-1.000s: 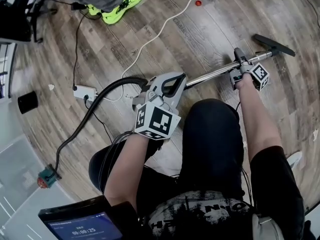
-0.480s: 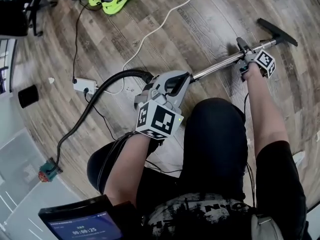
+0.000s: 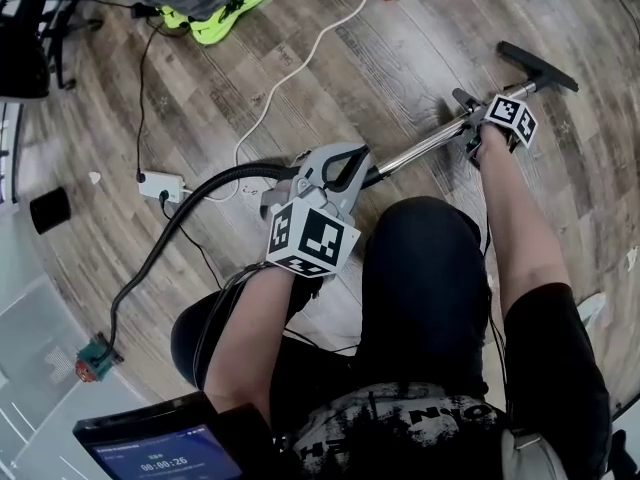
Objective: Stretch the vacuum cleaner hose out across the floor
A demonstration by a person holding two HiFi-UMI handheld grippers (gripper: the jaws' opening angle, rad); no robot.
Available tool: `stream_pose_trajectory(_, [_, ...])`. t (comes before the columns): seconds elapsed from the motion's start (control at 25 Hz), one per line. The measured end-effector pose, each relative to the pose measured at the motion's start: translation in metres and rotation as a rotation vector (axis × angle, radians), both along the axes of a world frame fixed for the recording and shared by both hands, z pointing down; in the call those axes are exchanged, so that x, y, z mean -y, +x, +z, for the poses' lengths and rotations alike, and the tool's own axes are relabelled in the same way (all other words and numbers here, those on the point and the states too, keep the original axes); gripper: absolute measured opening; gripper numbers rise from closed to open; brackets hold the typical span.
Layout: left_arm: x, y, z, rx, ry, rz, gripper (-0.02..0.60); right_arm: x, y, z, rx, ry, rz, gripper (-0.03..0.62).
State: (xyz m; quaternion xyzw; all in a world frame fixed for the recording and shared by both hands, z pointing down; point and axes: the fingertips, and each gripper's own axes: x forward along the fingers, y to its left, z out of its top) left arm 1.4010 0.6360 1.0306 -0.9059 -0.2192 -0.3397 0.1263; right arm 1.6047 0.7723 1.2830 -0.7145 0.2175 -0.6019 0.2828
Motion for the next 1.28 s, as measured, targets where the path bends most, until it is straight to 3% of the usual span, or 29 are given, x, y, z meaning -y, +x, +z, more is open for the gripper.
stream_pose_trajectory(0.16, [0.000, 0.001, 0.000, -0.003, -0.009, -0.007, 0.002, 0.003, 0.002, -0.006, -0.004, -0.053, -0.046, 0.287])
stream_pose_trajectory(0.28, [-0.003, 0.001, 0.002, -0.001, -0.015, -0.003, 0.002, 0.029, 0.009, -0.015, -0.023, -0.015, -0.134, 0.344])
stream_pose_trajectory(0.36, [-0.005, -0.001, 0.003, 0.001, -0.006, 0.009, 0.002, 0.038, 0.011, -0.017, -0.014, -0.006, -0.157, 0.337])
stream_pose_trajectory(0.56, [-0.004, -0.006, 0.007, 0.007, -0.011, 0.010, 0.002, 0.012, -0.006, 0.000, 0.022, -0.126, -0.168, 0.337])
stream_pose_trajectory(0.64, [-0.006, -0.004, 0.006, 0.002, -0.011, 0.016, 0.002, -0.008, -0.014, 0.007, 0.021, -0.225, -0.230, 0.325])
stream_pose_trajectory(0.76, [-0.007, -0.003, 0.006, 0.002, -0.015, 0.016, 0.002, -0.025, -0.025, 0.010, 0.013, -0.338, -0.331, 0.371])
stream_pose_trajectory(0.92, [-0.004, -0.003, 0.009, -0.001, -0.024, 0.017, 0.002, -0.025, -0.030, 0.010, 0.017, -0.400, -0.387, 0.398])
stream_pose_trajectory(1.08, [0.000, -0.001, 0.012, -0.009, -0.027, 0.018, 0.002, -0.023, -0.029, 0.006, -0.005, -0.476, -0.453, 0.485])
stream_pose_trajectory(1.28, [0.003, 0.005, 0.008, -0.025, -0.042, 0.007, 0.002, -0.040, -0.032, 0.004, 0.013, -0.509, -0.425, 0.508])
